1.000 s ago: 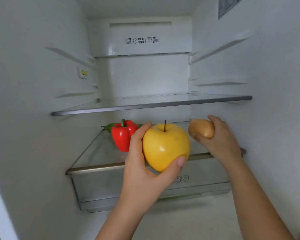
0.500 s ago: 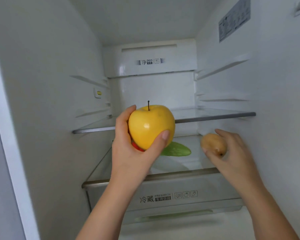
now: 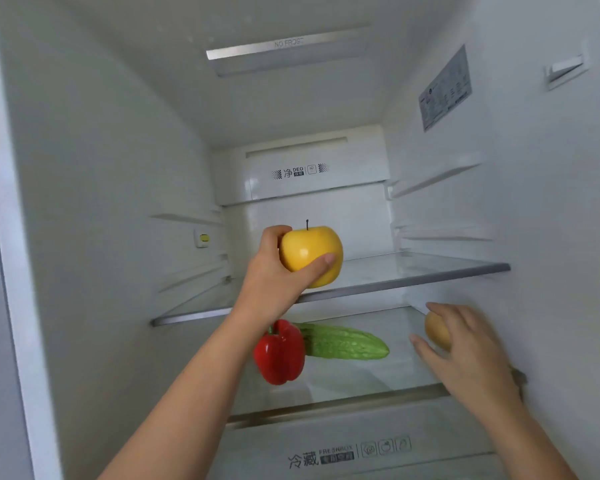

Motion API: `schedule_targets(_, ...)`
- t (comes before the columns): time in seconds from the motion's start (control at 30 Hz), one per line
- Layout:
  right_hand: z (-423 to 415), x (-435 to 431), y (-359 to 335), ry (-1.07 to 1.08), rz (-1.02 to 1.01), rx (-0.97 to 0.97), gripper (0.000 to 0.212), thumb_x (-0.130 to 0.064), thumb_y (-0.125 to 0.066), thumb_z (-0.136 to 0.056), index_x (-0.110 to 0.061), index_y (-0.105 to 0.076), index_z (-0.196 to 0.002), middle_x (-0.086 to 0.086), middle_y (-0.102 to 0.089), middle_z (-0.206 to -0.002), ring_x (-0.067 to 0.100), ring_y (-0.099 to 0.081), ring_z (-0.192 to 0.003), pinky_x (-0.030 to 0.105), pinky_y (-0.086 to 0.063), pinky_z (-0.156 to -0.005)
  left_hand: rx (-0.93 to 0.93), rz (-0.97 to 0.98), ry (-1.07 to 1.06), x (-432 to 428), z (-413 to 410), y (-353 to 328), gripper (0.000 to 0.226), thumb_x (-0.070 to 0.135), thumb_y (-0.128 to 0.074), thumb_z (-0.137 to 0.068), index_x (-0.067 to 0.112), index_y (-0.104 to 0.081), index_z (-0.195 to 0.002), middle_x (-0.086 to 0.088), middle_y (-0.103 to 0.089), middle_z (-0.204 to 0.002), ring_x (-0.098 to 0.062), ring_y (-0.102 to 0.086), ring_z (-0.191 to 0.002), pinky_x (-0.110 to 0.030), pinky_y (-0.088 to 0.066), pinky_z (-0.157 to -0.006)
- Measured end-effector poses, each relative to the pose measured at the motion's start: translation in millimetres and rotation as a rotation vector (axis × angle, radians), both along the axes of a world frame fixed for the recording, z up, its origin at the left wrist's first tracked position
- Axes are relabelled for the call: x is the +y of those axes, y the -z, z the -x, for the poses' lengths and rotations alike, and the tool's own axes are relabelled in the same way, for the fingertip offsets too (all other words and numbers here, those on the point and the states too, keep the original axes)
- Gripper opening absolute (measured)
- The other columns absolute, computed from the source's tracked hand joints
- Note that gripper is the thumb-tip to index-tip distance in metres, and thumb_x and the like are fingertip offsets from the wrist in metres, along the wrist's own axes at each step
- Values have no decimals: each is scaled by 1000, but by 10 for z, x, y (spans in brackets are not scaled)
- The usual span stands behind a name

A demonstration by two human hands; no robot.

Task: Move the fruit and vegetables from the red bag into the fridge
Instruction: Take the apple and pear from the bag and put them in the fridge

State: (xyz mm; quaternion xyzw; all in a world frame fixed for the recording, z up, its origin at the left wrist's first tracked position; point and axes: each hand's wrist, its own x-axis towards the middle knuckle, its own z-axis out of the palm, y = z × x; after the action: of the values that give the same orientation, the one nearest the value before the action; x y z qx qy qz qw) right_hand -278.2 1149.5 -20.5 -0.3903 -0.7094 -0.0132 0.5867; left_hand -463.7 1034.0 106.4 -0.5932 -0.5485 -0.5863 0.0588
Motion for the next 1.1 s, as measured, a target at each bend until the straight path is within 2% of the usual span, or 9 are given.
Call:
schedule_targets(0.07, 5, 74, 15, 22, -31, 13, 45, -13, -82, -63, -5, -64, -104, 14, -64, -95, 37, -59, -90, 43, -46, -80, 97, 78, -16, 81, 22, -79, 54, 38, -74, -74, 24, -42, -115, 6, -49, -98, 0, -50, -76, -5, -42, -48)
schedule_targets(0.13, 13, 139, 28, 39, -56, 26, 43, -15, -82, -63, -6, -65, -101, 14, -64, -92, 36, -59, -87, 41, -46, -79, 154, 152, -31, 165, 47, -148, 58, 42, -71, -74, 22, -41, -119, 1, -50, -104, -7, -51, -79, -10, -45, -53)
schedule_targets(0.23, 28, 205, 50, 50, -59, 37, 45, -14, -83, -60, -7, -65, -100, 12, -65, -92, 34, -59, -86, 37, -45, -77, 162, 250, -11, 319, 77, -207, 62, 43, -70, -76, 18, -40, -123, -2, -49, -111, -18, -52, -93, -28, -47, -77)
schedule_targets(0.3, 38, 234, 64, 51, -75, 29, 46, -12, -84, -58, -7, -65, -99, 12, -65, -91, 34, -59, -85, 40, -47, -77, 149, 297, 7, 411, 96, -235, 63, 40, -71, -76, 17, -39, -124, -2, -48, -113, -19, -50, -98, -31, -46, -83)
schedule_targets(0.5, 47, 283, 95, 59, -51, 28, 46, -15, -83, -60, -8, -64, -101, 11, -65, -95, 35, -58, -89, 41, -49, -76, 75, 408, 59, 564, 152, -298, 69, 29, -77, -73, 15, -36, -127, -1, -42, -113, -18, -47, -100, -27, -42, -77)
schedule_targets(0.8, 49, 276, 108, 33, -61, 61, 44, -12, -83, -59, -7, -65, -99, 11, -63, -94, 34, -56, -88, 40, -48, -77, 83, 464, 38, 609, 166, -265, 83, 29, -76, -74, 16, -27, -140, 0, -40, -119, -19, -46, -103, -26, -39, -79)
schedule_targets(0.93, 49, 259, 109, 38, -62, 71, 43, -11, -82, -61, -7, -65, -99, 12, -64, -94, 34, -56, -88, 40, -48, -77, 155, 471, -4, 597, 169, -245, 93, 33, -75, -75, 17, -16, -146, -4, -37, -136, -18, -42, -109, -25, -35, -84)
schedule_targets(1.0, 49, 250, 108, 44, -61, 71, 42, -11, -81, -62, -6, -64, -100, 12, -64, -95, 34, -55, -90, 41, -47, -79, 161, 471, -14, 565, 173, -235, 97, 34, -75, -75, 16, -12, -147, -4, -31, -144, -21, -41, -120, -26, -35, -88)
schedule_targets(1.1, 54, 237, 109, 56, -57, 59, 41, -11, -81, -63, -5, -64, -100, 14, -64, -96, 34, -54, -90, 41, -47, -80, 207, 467, -57, 475, 183, -213, 101, 39, -74, -74, 17, -8, -148, -6, -23, -151, -24, -34, -132, -37, -34, -103)
